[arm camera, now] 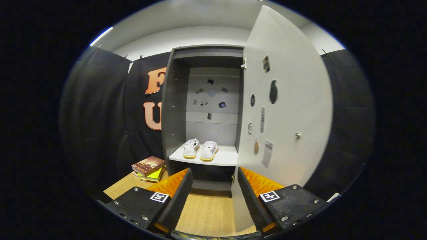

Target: Open the shoe cabinet door, grab the shoes and put them into the shoe cabinet, then close the shoe cabinet door.

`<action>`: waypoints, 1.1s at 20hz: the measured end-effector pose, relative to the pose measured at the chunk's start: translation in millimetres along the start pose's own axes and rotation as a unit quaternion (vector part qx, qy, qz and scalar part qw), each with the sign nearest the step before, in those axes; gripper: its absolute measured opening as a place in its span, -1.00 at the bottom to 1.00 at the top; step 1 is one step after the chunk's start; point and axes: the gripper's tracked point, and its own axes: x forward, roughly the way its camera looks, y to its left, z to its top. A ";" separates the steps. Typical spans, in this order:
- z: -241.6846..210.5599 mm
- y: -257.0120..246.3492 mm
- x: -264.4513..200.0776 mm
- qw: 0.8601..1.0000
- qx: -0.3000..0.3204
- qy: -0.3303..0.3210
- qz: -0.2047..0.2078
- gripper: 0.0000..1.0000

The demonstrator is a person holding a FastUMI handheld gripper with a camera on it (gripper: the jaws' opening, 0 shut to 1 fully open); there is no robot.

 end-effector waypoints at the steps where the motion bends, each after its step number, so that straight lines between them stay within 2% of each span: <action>1: -0.1 -7.4 -13.3 1.000 0.008 0.001 -0.001 0.69; 4: 6.6 -37.2 -46.6 1.000 0.021 -0.008 -0.005 0.69; 7: 12.9 -80.2 -60.7 0.999 0.018 -0.020 -0.044 0.69; 13: 19.1 -133.1 -60.8 0.998 0.019 -0.028 -0.049 0.69; 16: 20.6 -168.8 -43.1 0.997 0.006 -0.033 -0.076 0.68; 20: 12.8 -179.3 -12.5 0.998 -0.001 -0.024 -0.062 0.69; 22: 15.4 -169.6 -10.1 0.999 0.001 -0.032 -0.039 0.63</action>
